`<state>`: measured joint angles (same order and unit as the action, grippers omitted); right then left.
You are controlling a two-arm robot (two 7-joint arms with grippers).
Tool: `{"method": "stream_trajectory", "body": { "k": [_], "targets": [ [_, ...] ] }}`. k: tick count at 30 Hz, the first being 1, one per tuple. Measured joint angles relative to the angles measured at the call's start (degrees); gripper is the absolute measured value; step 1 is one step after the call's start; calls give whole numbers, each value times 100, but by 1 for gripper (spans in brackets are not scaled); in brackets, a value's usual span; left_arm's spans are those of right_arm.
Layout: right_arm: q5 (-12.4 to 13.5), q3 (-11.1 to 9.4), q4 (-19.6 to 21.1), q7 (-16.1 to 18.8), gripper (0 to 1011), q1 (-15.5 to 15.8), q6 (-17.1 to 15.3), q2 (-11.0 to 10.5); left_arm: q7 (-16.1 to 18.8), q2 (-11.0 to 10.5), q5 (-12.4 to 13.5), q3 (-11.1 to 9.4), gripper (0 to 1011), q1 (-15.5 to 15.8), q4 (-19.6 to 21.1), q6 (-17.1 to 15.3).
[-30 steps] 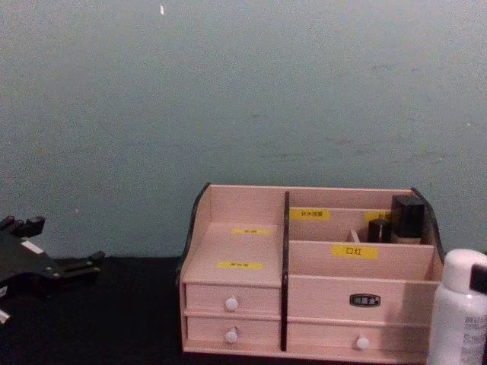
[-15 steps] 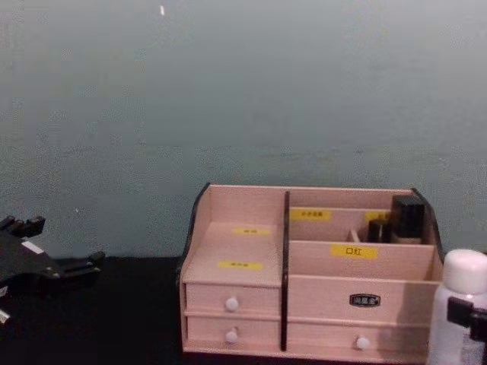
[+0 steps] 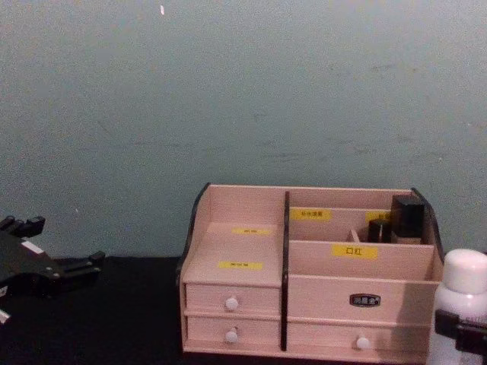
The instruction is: Pick up the facial cleanser and watermelon frost from the table and place them into the tiered storage box.
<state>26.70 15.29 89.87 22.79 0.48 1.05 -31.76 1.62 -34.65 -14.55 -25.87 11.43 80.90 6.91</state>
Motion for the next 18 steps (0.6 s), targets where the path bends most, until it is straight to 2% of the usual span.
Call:
{"method": "stream_trajectory", "body": {
  "k": [18],
  "targets": [
    [-184, -35, -162, 120, 1002, -128, -131, 186, 0, 0, 0, 0, 1001, 0, 0, 0]
  ]
}}
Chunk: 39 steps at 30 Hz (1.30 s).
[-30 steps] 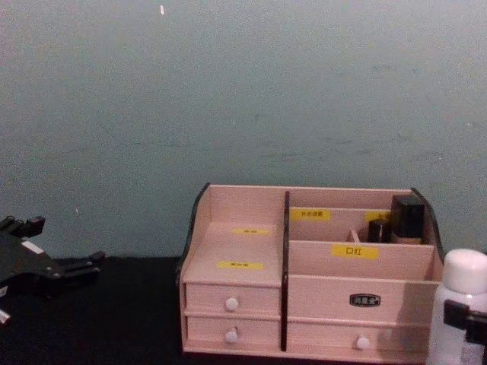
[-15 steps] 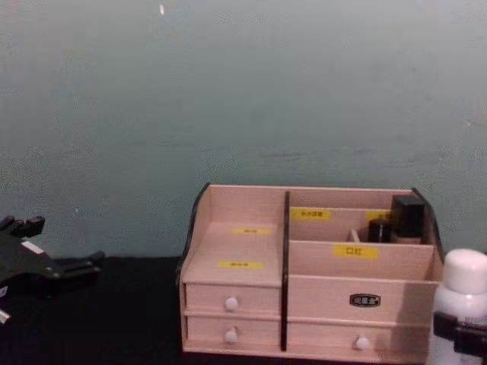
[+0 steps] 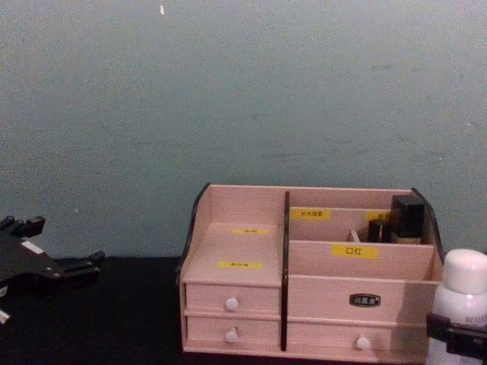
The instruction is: Pick up the facial cleanser and watermelon frost from the table and place them into the tiered storage box.
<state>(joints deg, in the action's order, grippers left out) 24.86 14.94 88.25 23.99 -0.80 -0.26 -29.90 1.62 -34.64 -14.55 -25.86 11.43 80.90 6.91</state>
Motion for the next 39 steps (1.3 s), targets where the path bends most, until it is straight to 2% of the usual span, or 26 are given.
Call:
{"method": "stream_trajectory", "body": {
  "k": [7, 25, 30, 39],
  "targets": [
    [-74, 0, -38, -33, 1003, -49, -74, 51, 0, 0, 0, 0, 1001, 0, 0, 0],
    [-63, 2, -31, -35, 1003, -37, -58, 39, 0, 0, 0, 0, 1001, 1, 0, 0],
    [-57, 2, -28, -36, 903, -35, -53, 36, 0, 0, 0, 0, 1001, 0, 0, 0],
    [-52, 2, -25, -35, 628, -32, -47, 33, 0, 0, 0, 0, 1001, 0, 0, 0]
  ]
}}
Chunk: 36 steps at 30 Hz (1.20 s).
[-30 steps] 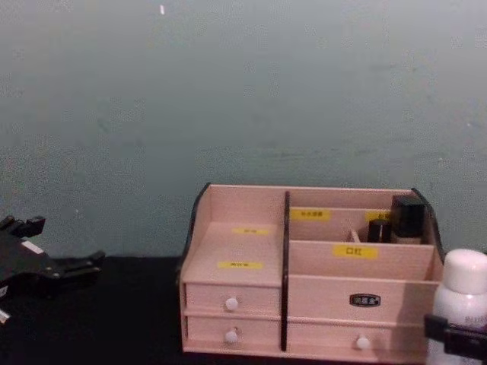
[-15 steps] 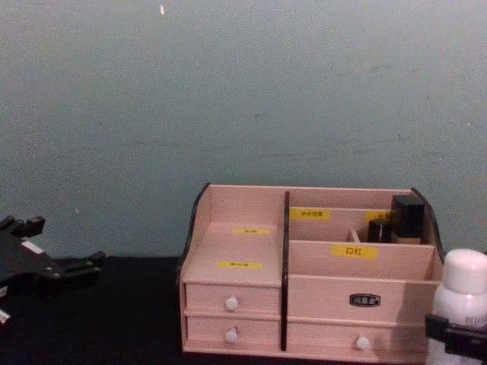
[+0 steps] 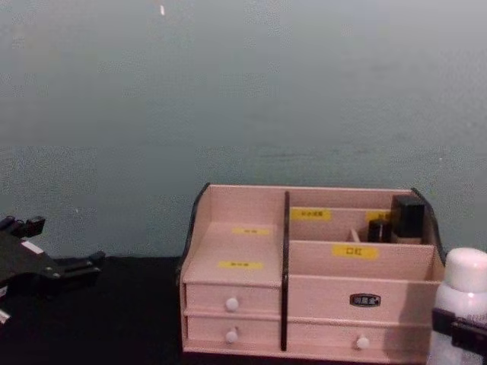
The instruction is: Pick up the facial cleanser and watermelon frost from the table and place them into the tiered storage box.
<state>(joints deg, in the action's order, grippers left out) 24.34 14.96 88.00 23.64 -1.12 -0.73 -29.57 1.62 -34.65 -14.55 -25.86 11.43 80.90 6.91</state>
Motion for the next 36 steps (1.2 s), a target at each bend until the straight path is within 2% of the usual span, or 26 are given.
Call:
{"method": "stream_trajectory", "body": {
  "k": [3, 13, 18, 27, 31, 36],
  "targets": [
    [1, 0, 0, 0, 592, 0, 1, 0, 0, 0, 0, 0, 1001, 0, 0, 0],
    [4, 0, 0, 0, 592, 0, 3, 0, 0, 0, 0, 0, 1001, 0, 0, 0],
    [40, 0, 69, 176, 592, 7, 50, -73, 0, 0, 0, 0, 1001, 0, 0, 0],
    [336, -80, 389, 437, 592, 29, 40, -217, 0, 0, 0, 0, 1001, 0, 0, 0],
    [464, -96, 475, 495, 592, -101, 41, -226, 0, 0, 0, 0, 1001, 0, 0, 0],
    [526, -35, 456, 451, 592, -441, 54, -114, 0, 0, 0, 0, 1001, 0, 0, 0]
  ]
}}
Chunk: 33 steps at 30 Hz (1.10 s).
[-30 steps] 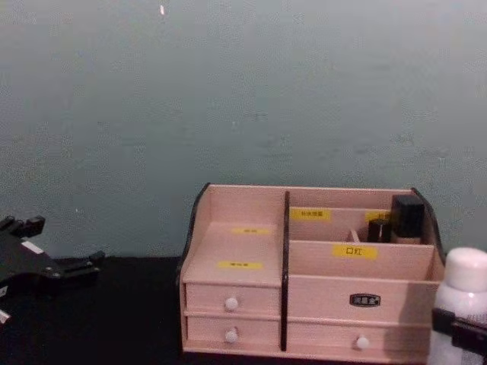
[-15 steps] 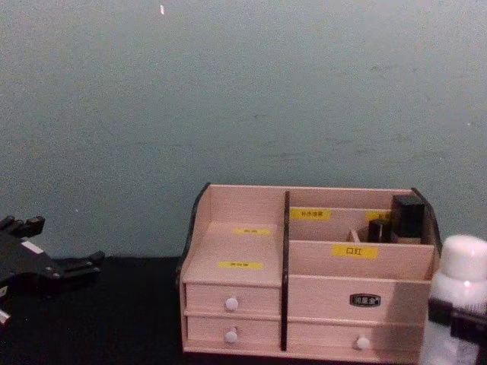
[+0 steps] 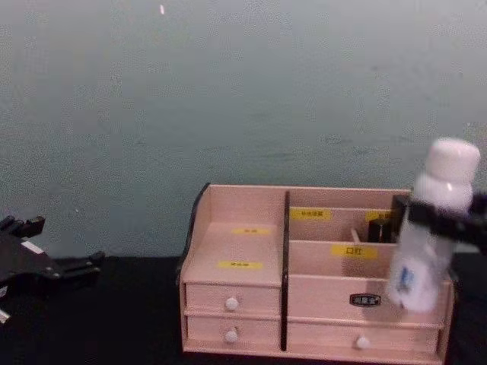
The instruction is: Pick up the facial cleanser and watermelon frost from the table and place them into the tiered storage box.
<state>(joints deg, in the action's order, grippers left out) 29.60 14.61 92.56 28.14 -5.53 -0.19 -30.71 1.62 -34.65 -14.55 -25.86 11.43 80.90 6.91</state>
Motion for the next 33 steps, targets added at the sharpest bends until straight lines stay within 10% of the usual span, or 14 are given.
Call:
{"method": "stream_trajectory", "body": {
  "k": [33],
  "targets": [
    [-882, 757, -1793, -403, 592, -2086, 41, 1091, 0, 0, 0, 0, 1002, 0, 0, 0]
  ]
}}
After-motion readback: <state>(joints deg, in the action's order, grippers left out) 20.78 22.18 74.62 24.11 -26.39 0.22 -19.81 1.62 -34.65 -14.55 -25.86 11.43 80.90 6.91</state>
